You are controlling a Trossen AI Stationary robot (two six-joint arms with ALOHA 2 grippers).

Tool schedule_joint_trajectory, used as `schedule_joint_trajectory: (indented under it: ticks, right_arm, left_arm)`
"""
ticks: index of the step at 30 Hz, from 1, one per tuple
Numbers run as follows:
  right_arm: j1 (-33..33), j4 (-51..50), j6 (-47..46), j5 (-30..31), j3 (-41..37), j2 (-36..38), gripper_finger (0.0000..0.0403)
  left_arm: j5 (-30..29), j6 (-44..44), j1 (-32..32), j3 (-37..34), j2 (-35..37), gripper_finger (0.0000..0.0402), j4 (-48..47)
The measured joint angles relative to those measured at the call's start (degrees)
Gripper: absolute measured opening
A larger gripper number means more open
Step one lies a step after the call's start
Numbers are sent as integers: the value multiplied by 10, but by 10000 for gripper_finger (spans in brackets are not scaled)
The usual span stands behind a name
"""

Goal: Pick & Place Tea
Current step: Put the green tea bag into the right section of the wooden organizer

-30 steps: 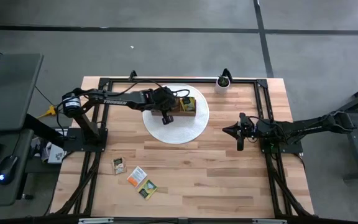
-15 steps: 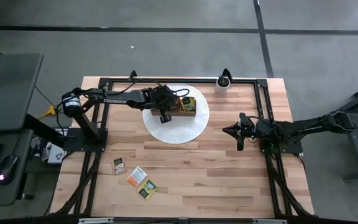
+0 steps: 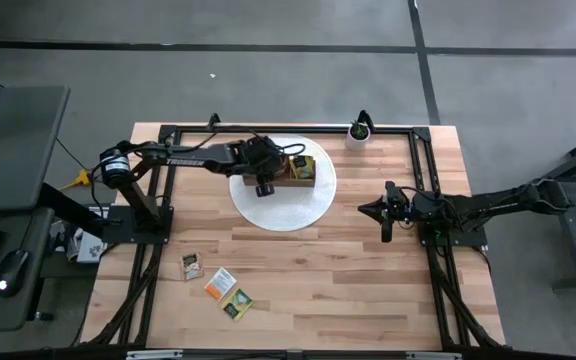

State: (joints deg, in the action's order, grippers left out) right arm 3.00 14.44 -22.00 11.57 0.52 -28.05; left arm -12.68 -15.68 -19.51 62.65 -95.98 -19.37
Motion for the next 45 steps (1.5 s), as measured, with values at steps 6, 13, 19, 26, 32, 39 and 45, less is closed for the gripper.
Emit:
schedule_joint_trajectory:
  ticks: [6,13,19,26,32,39,45]
  right_arm:
    - [0,0,0,0,0,0,12]
    - [0,0,0,0,0,0,12]
    - [0,0,0,0,0,0,12]
    - [0,0,0,0,0,0,12]
    - [0,0,0,0,0,0,12]
    - [0,0,0,0,0,0,12]
    - [0,0,0,0,0,0,12]
  left_arm:
    - [6,-33,14,61,0,170,-99]
    - [45,-35,57,87,43,170,-196]
    - [125,8,109,86,72,170,-257]
    - [198,108,173,26,103,170,-271]
    - [241,85,264,-24,119,170,-265]
    - [267,104,370,-69,119,170,-228]
    - [280,182,449,-121,119,170,-111]
